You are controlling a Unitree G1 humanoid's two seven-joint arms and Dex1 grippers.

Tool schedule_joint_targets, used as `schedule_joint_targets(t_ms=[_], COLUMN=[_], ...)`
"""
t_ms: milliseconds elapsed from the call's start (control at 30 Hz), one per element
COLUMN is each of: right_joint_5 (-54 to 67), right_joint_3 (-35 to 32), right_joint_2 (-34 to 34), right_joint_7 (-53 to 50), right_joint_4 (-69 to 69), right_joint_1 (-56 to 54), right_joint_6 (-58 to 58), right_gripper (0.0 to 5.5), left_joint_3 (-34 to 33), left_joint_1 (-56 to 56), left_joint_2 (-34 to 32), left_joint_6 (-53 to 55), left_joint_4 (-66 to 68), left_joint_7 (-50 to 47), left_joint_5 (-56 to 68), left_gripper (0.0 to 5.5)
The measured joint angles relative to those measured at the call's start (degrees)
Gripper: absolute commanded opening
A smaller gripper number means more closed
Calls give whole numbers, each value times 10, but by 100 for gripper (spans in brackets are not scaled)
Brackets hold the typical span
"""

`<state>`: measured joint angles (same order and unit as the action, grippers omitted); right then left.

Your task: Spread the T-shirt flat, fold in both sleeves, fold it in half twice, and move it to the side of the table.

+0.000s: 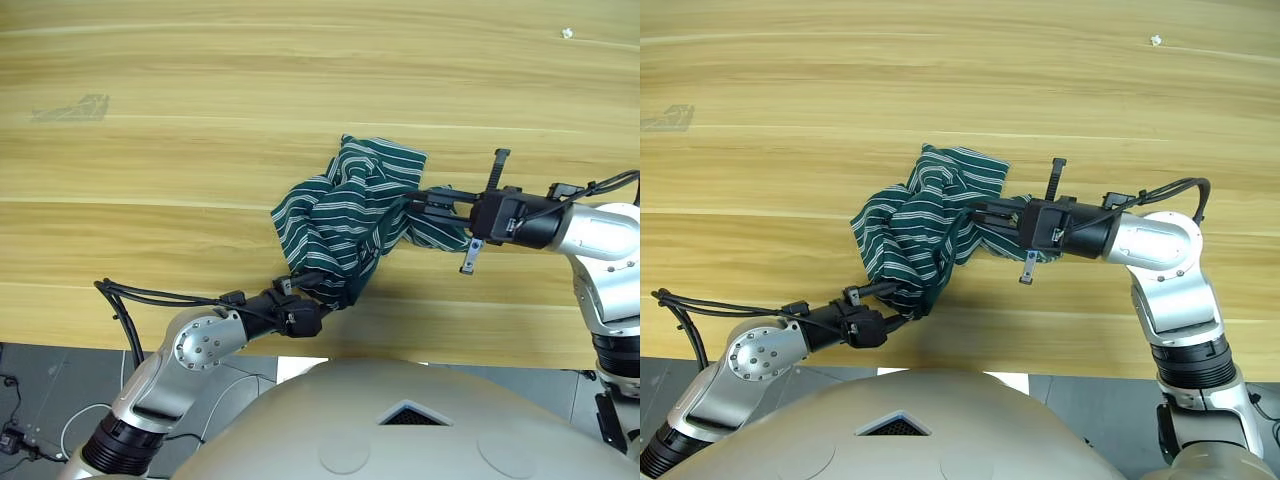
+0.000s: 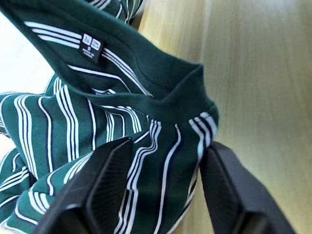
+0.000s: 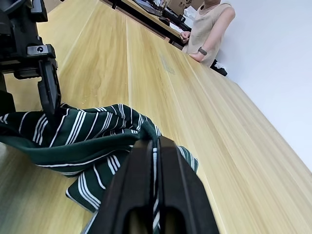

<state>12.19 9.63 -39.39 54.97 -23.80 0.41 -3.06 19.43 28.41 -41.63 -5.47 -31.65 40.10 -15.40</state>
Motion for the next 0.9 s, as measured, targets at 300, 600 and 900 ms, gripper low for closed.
schedule_joint_targets(t_ms=[300, 600, 900], right_joint_5=[-1, -1, 73], right_joint_3=[7, 9, -82], right_joint_2=[4, 5, -24], right_joint_7=[-2, -5, 22], right_joint_4=[6, 20, 62], right_joint_1=[4, 5, -26], right_joint_6=[0, -6, 8], right_gripper=[0, 0, 0], left_joint_3=[-10, -21, -253], left_joint_1=[8, -15, -218], left_joint_2=[-13, -13, -45], left_joint_6=[-11, -11, 75], left_joint_4=[-16, -10, 30], left_joint_7=[21, 21, 25], left_joint_5=[34, 44, 214], left_gripper=[62, 1, 1])
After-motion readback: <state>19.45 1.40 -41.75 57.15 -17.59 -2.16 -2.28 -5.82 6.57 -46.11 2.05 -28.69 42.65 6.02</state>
